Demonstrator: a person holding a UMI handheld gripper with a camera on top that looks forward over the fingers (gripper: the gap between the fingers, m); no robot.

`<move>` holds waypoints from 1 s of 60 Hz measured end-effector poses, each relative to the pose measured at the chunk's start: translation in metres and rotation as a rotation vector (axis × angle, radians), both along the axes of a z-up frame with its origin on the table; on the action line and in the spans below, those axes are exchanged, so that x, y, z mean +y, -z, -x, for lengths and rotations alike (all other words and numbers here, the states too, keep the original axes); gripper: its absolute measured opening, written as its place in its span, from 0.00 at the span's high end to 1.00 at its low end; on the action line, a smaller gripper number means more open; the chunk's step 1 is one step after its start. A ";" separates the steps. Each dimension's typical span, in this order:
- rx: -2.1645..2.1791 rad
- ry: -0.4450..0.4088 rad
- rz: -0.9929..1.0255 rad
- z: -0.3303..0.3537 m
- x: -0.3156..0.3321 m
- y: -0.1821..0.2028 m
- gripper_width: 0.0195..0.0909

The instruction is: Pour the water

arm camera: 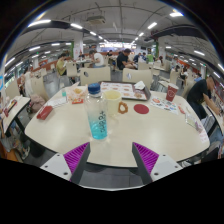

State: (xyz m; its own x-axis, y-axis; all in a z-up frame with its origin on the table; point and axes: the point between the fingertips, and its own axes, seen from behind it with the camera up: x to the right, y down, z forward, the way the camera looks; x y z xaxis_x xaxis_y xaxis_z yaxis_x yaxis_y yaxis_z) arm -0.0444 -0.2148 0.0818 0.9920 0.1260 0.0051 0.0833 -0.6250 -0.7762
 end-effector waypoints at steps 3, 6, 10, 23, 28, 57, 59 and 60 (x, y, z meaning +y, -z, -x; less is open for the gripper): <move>0.013 0.004 -0.033 0.018 0.018 -0.002 0.08; 0.023 0.015 -0.062 0.032 0.037 -0.003 0.08; 0.031 0.032 -0.090 0.047 0.063 -0.001 0.08; 0.010 0.113 -0.189 0.056 0.131 0.012 0.31; 0.023 0.133 -0.223 0.057 0.141 0.014 0.49; 0.036 0.068 -0.265 0.118 0.166 -0.033 0.73; 0.105 0.064 -0.268 0.130 0.174 -0.045 0.73; 0.142 0.070 -0.272 0.134 0.178 -0.052 0.73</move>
